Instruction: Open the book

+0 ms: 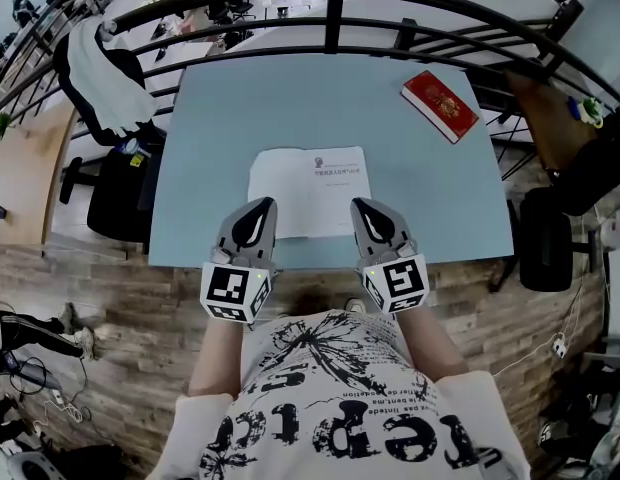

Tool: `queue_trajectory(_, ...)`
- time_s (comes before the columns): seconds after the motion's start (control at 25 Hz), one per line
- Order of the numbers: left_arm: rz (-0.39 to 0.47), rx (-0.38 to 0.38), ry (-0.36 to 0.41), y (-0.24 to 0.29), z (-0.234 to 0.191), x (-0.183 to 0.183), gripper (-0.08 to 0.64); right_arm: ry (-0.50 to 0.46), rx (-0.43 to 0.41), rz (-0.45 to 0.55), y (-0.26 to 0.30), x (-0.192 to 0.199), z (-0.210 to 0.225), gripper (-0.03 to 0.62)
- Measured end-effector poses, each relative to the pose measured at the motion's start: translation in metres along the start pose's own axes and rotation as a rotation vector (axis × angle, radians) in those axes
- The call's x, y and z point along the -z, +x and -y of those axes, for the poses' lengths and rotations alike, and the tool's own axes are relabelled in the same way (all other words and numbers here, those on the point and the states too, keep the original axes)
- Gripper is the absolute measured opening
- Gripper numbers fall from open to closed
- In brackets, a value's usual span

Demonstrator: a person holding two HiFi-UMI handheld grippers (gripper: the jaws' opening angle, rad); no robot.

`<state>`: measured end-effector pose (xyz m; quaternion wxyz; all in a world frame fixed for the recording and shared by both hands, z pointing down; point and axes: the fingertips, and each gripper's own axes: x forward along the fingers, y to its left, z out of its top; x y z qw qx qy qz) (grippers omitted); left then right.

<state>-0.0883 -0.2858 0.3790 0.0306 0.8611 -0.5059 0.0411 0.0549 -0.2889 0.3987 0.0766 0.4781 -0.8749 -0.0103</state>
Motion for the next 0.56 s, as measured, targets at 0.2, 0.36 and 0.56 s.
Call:
queue_trajectory(0.2,-0.001,0.003,-0.01,-0.004,-0.003,0.002,0.023,0.002,-0.009,0.001,0.002,0.002,-0.006,0.008)
queue_trajectory(0.36,-0.003,0.003,-0.01,-0.008,-0.006,0.002,0.023,-0.005,-0.007,-0.006,0.003,0.003,-0.01,0.008)
queue_trajectory(0.56,-0.009,-0.006,-0.014,-0.011,-0.011,0.002,0.023,-0.026,0.012,-0.02,0.003,0.002,-0.012,0.008)
